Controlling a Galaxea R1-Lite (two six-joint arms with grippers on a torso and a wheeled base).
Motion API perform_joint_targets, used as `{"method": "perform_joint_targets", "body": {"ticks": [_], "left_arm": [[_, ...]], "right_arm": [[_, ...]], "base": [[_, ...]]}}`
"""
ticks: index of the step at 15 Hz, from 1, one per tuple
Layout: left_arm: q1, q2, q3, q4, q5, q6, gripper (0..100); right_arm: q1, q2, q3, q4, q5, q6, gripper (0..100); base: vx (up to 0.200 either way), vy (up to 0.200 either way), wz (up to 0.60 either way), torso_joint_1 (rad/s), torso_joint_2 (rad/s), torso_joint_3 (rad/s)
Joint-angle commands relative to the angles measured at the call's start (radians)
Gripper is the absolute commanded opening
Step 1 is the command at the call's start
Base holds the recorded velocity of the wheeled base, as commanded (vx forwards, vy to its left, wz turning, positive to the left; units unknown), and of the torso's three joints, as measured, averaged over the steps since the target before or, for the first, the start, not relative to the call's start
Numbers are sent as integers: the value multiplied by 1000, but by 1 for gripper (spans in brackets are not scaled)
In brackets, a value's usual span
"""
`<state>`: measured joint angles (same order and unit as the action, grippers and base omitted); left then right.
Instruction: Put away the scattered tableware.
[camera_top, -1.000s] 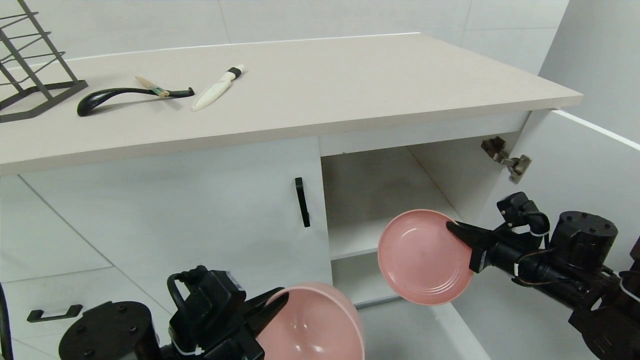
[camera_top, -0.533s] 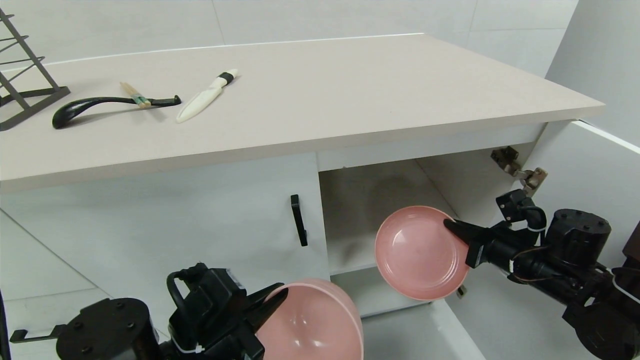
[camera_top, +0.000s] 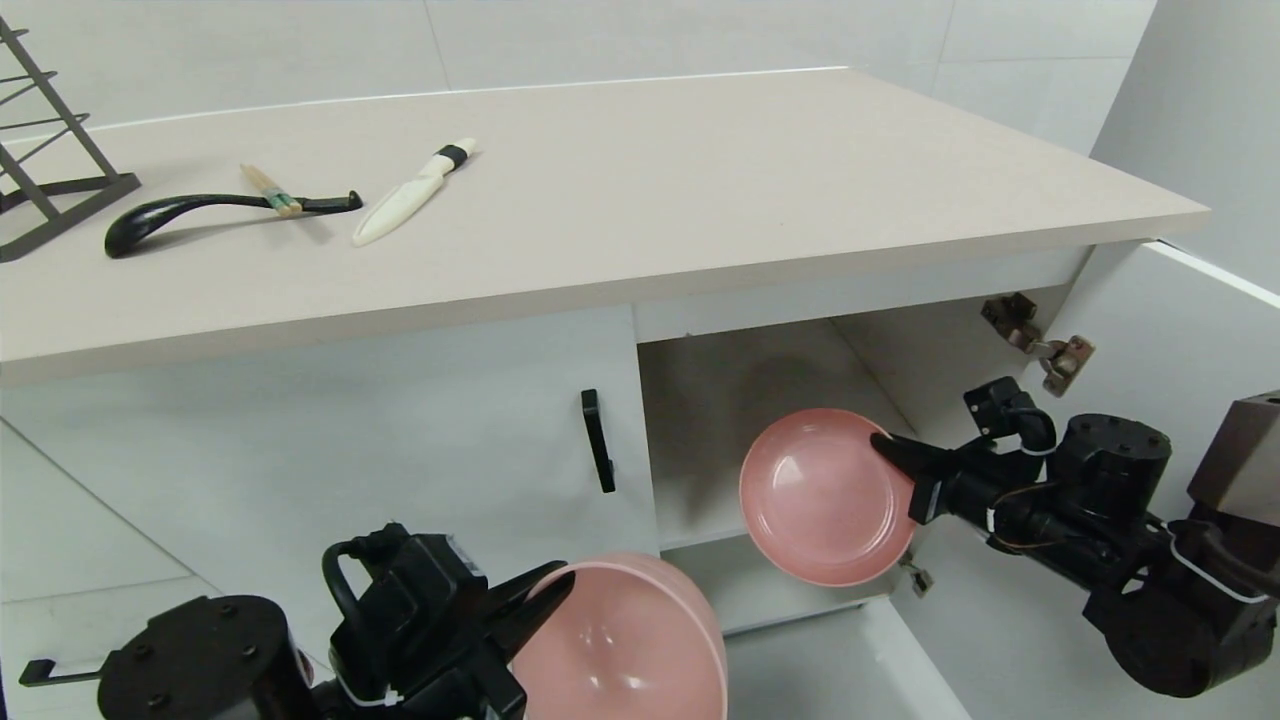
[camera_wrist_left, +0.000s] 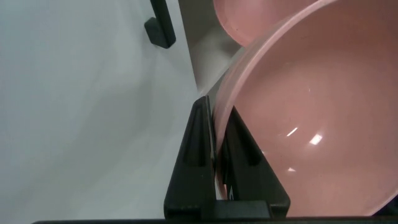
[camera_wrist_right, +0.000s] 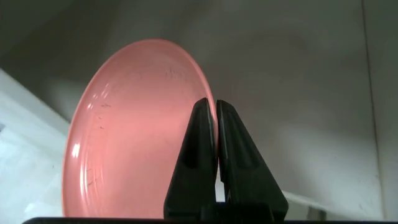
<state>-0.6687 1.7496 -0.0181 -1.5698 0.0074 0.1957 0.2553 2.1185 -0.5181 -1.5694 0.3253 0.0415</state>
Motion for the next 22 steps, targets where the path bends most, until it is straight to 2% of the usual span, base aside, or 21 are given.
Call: {"method": "perform_joint_targets", "body": {"ticks": [1,4,9,15,22], "left_arm": [[0,-42,18,-1,0,-1,0],[0,-79,18,-1,3,-10,0],[0,-74,18,-1,2,-4,0],[0,-81,18,-1,0,-1,0],[0,-74,18,-1,0,-1,0]], "right_arm": [[1,49,-49,-1,0,31,0],[-1,93,-99,-1,-2,86,0],[1,179,-240,-1,-6,117,0],[25,242,-335,-1,-42,140,0],[10,368,-540,-1,-43,155,0]], "base": [[0,0,0,0,0,0],[0,0,0,0,0,0],[0,0,0,0,0,0],[0,0,0,0,0,0],[0,0,0,0,0,0]]}}
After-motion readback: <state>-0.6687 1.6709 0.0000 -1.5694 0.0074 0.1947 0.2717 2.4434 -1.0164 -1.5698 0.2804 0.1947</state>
